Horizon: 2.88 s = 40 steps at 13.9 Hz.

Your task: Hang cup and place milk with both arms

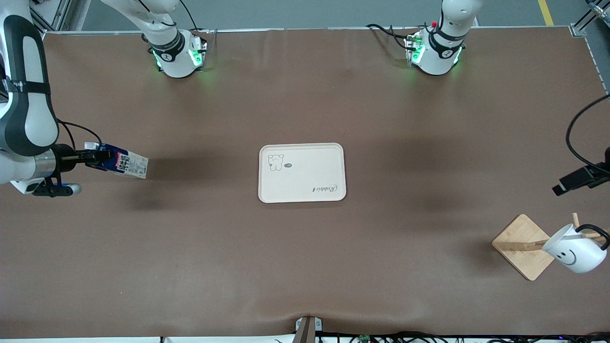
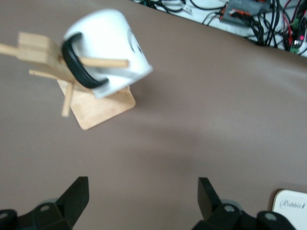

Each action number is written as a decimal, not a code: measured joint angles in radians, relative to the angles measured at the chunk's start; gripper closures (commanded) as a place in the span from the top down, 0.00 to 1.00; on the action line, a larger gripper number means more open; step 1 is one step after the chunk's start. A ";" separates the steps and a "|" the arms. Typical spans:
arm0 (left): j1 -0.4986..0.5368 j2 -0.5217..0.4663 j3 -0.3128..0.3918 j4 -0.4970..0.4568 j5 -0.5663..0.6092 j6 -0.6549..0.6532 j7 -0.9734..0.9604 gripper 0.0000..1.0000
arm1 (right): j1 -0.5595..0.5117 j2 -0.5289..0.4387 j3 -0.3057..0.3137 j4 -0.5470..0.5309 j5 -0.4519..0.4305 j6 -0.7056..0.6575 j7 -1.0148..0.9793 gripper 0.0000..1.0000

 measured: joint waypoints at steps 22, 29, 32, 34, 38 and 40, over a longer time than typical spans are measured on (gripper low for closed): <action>-0.387 -0.157 0.245 0.120 0.014 -0.388 -0.023 1.00 | 0.056 -0.044 0.031 0.106 -0.006 0.096 -0.012 1.00; -0.790 -0.280 0.691 -0.022 0.013 -0.305 0.003 1.00 | 0.123 -0.041 0.032 0.500 -0.005 0.069 -0.012 1.00; -0.836 -0.300 0.764 -0.038 -0.034 -0.301 0.041 1.00 | 0.135 -0.174 0.028 0.461 -0.005 -0.086 -0.011 1.00; -0.843 -0.307 0.772 -0.041 -0.049 -0.305 0.043 1.00 | 0.164 -0.303 0.001 0.321 -0.005 -0.100 -0.011 1.00; -0.873 -0.315 0.775 -0.041 -0.050 -0.315 0.041 1.00 | 0.216 -0.426 -0.109 0.135 -0.005 -0.094 -0.013 1.00; -0.874 -0.315 0.776 -0.039 -0.050 -0.315 0.042 1.00 | 0.223 -0.424 -0.120 0.113 -0.006 -0.084 -0.009 1.00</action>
